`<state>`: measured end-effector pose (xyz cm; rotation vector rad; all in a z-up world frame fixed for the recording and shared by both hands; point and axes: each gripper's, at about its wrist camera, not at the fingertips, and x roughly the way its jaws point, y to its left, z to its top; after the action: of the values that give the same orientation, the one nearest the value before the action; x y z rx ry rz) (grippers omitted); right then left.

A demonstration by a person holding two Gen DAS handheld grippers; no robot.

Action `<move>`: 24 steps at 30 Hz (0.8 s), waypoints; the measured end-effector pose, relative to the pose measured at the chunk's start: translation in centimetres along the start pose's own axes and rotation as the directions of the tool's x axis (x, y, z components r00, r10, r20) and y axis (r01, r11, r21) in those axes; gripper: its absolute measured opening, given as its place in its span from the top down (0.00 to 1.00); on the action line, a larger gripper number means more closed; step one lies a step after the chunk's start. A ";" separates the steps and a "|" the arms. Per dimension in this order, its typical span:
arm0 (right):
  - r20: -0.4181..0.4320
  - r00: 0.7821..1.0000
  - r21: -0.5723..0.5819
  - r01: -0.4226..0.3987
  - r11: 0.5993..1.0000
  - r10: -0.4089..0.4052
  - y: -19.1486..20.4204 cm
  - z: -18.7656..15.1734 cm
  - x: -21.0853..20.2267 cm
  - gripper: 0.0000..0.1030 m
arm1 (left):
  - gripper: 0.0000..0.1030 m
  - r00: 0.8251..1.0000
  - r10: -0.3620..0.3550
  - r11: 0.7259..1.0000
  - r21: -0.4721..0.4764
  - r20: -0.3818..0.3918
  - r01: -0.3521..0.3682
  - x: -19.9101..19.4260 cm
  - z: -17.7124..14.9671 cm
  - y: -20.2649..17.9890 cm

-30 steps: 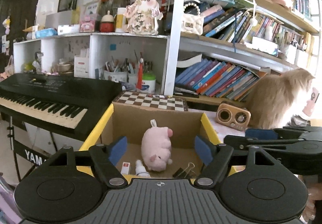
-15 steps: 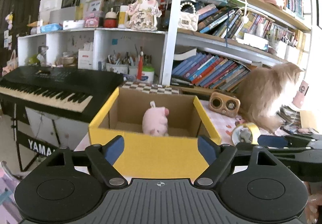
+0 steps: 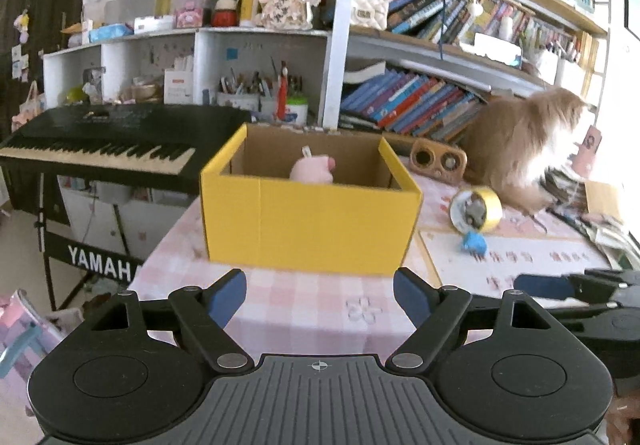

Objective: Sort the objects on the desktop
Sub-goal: 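Withdraw both tools from the yellow box back over the table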

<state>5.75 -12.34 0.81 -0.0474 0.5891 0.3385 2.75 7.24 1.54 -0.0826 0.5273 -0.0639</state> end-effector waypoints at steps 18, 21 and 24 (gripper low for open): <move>-0.039 0.999 -0.008 -0.016 1.000 0.016 1.7 -2.4 -2.0 0.31 | 0.19 0.999 0.009 1.000 0.005 -0.048 -0.009 -2.2 -2.1 -0.3; -0.046 0.999 -0.007 -0.016 1.000 0.016 1.7 -2.6 -2.1 0.30 | 0.19 0.998 0.011 1.000 0.004 -0.059 -0.011 -2.3 -2.5 -0.3; -0.057 0.998 -0.007 -0.016 1.000 0.016 1.7 -3.0 -2.2 0.30 | 0.18 0.998 0.010 1.000 0.002 -0.067 -0.009 -2.3 -2.8 -0.5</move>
<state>1.87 -11.82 -0.33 -0.0592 0.6448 0.3557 -0.67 6.80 0.38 -0.0760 0.5947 -0.0582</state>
